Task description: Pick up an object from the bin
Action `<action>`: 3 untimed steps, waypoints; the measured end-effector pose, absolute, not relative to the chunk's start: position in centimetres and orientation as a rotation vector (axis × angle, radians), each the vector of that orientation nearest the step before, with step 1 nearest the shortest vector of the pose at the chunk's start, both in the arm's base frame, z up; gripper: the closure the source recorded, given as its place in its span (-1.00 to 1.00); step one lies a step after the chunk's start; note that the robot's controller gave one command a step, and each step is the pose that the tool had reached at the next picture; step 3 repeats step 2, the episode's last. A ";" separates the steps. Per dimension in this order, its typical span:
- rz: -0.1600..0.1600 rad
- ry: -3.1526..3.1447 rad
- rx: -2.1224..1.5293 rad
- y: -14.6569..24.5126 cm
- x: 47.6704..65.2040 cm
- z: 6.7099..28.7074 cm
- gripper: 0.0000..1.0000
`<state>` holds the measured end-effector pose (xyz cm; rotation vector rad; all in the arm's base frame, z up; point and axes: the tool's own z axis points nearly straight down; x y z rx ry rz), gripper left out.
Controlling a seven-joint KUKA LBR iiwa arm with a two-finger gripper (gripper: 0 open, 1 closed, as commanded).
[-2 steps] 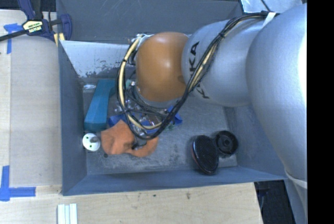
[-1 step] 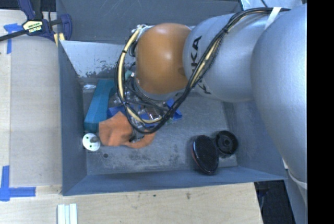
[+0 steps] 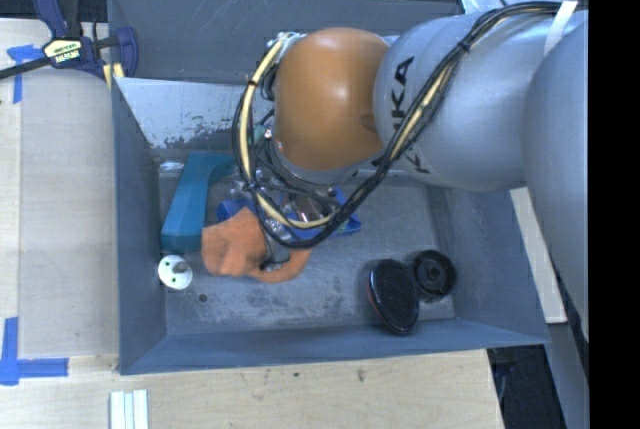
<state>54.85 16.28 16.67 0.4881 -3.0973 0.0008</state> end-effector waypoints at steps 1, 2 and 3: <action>-0.003 -3.124 0.441 16.5 57.1 13.9 1.00; -0.002 -3.116 0.453 16.6 54.3 27.4 1.00; -0.002 -3.116 0.453 16.6 54.3 27.4 1.00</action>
Offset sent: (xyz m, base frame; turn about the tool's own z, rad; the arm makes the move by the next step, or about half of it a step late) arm -0.0072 0.0031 0.1054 0.0248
